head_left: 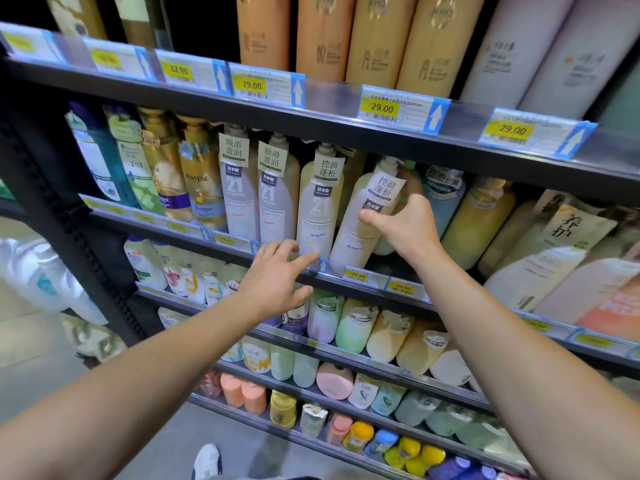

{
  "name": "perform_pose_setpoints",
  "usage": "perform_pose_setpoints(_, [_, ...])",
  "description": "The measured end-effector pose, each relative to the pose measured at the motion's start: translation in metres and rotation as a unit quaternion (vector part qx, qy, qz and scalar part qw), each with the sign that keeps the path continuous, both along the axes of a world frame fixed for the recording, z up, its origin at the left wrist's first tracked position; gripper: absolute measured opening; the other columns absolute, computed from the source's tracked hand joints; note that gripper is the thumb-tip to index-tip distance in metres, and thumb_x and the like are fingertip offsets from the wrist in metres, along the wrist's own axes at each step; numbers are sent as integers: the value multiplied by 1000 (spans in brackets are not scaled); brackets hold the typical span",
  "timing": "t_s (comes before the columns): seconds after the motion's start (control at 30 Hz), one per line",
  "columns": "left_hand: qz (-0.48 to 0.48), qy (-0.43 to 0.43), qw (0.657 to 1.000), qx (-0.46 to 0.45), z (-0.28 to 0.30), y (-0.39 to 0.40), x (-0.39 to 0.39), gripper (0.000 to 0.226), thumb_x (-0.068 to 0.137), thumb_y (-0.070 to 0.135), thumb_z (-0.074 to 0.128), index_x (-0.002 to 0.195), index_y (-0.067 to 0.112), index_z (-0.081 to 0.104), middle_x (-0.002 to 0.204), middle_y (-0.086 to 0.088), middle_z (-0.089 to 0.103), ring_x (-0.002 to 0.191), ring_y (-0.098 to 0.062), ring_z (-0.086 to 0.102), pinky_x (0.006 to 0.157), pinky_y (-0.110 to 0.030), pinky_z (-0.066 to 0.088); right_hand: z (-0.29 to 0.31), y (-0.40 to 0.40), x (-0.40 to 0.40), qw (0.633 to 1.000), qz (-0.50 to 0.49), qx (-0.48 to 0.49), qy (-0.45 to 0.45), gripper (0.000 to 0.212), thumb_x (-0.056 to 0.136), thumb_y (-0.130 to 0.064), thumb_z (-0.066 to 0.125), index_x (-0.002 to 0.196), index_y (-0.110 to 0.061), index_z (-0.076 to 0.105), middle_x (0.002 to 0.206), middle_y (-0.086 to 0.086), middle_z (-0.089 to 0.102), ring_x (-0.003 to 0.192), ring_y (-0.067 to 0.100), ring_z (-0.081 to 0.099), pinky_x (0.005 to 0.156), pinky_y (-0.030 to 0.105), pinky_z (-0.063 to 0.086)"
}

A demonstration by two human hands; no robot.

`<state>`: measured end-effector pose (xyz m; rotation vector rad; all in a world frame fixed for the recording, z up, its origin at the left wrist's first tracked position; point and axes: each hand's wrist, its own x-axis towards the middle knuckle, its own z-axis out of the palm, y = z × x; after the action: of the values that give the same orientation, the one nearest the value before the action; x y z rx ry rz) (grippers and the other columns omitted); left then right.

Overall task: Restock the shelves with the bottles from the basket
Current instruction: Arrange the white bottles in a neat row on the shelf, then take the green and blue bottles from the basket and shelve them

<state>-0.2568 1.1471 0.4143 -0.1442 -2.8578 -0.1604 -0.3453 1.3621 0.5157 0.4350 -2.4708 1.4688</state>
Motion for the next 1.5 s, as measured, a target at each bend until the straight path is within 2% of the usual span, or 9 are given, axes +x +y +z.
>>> perform_pose_setpoints(0.1, [-1,2,1000,8,1,0,-1,63,89,53,57,147,36,40,140,-7,41,128,-29,35,112,-43,30,3,-8,-4,1000,21,5,2,55,68,-33,86,112,-31,53,92,-21,65,80,-14,58,59,1,40])
perform_pose_setpoints(0.23, [-4,9,1000,13,-1,0,1,62,88,48,59,146,34,43,138,-8,43,126,-29,37,111,-42,31,-1,-15,-3,1000,28,-6,0,61,74,-36,82,126,-30,50,97,-22,65,87,-7,59,70,12,46])
perform_pose_setpoints(0.3, [-5,15,1000,18,-1,-1,2,61,88,46,60,146,33,44,138,-9,44,125,-30,38,110,-42,32,-6,-17,-2,1000,18,-7,-11,44,76,-37,81,112,-28,57,95,-8,70,87,8,66,75,26,54])
perform_pose_setpoints(0.43, [-2,22,1000,10,-2,-1,3,61,89,46,59,146,33,44,138,-8,45,125,-29,39,110,-42,30,-25,-19,2,997,20,29,-64,34,73,-34,84,83,-28,52,88,-12,66,84,10,64,68,26,51])
perform_pose_setpoints(0.63, [17,22,1000,9,-2,-4,4,60,90,46,59,146,32,44,138,-5,45,129,-27,36,112,-42,31,-56,-23,9,981,-18,143,-133,63,70,-38,83,117,-11,52,121,8,64,108,29,62,90,39,52])
perform_pose_setpoints(0.97, [30,4,1000,-6,3,-3,8,63,90,49,56,148,33,39,143,-4,42,132,-27,34,115,-42,25,-52,-24,14,976,-22,165,-141,64,72,-45,80,117,-12,49,123,9,62,110,30,60,92,44,52])
perform_pose_setpoints(1.13, [16,-10,1000,-7,13,-3,14,65,90,48,57,150,30,37,146,-5,42,135,-27,33,116,-42,23,-49,-12,31,963,-42,236,-123,67,75,-50,77,120,-11,45,125,10,59,112,32,57,87,41,50])
perform_pose_setpoints(1.27, [-18,-9,1000,5,24,-2,27,66,90,45,59,150,25,39,148,-8,43,136,-30,35,115,-42,24,-54,3,62,951,-48,294,-83,80,82,-49,72,145,-12,39,141,11,50,130,32,45,102,40,43])
perform_pose_setpoints(1.5, [-102,-5,994,26,34,7,75,66,88,40,62,149,20,43,151,-9,44,137,-29,38,116,-40,24,-59,21,144,925,-56,374,-26,80,82,-46,72,147,-12,38,143,12,49,135,29,38,113,35,29])
